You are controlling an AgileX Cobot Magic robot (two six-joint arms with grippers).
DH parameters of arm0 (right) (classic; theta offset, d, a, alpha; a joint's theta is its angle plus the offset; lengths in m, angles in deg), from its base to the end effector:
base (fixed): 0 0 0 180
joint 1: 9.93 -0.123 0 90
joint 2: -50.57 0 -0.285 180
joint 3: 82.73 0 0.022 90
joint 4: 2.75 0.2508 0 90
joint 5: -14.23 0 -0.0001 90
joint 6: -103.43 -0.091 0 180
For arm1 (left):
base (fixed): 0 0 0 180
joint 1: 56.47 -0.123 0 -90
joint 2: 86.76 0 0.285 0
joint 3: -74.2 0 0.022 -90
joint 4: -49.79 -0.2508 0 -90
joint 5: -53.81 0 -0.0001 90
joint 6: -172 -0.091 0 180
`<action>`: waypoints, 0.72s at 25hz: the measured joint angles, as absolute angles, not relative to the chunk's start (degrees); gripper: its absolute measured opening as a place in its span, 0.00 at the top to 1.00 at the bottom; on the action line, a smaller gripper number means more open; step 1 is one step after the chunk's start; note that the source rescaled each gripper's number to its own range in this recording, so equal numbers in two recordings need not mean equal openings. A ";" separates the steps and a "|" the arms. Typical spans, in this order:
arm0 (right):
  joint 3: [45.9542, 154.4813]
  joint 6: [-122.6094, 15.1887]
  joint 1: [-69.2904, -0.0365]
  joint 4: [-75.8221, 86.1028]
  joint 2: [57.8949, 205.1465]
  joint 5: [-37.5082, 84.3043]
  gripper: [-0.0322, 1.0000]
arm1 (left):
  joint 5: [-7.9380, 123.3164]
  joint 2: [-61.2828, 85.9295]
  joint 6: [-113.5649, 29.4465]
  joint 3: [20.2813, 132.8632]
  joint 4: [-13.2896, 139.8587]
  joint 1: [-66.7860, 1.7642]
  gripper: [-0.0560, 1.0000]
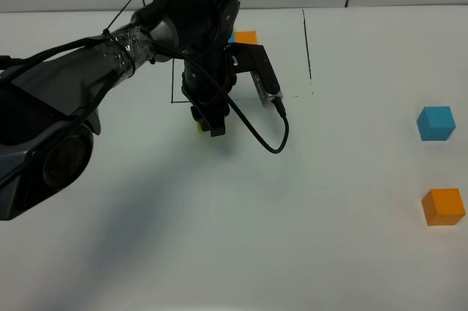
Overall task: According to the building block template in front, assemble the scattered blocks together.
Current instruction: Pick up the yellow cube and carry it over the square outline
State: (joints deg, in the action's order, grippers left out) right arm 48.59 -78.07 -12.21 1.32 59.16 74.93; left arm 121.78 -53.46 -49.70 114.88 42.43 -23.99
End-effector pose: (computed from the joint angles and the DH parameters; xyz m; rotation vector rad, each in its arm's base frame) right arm -0.0027 0.0055 0.2771 -0.0166 2.0592 0.1261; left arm 0.4233 -0.2567 0.1416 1.8842 2.3864 0.1973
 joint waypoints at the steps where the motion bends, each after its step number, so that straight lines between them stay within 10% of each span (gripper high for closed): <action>1: 48.59 -78.07 -12.21 1.32 59.16 74.93 0.25 | 121.58 -53.80 -50.67 115.39 42.71 -23.99 0.94; 18: 48.59 -78.28 -12.21 1.32 59.16 74.93 0.25 | 116.01 -55.59 -61.25 115.96 44.82 -21.94 0.94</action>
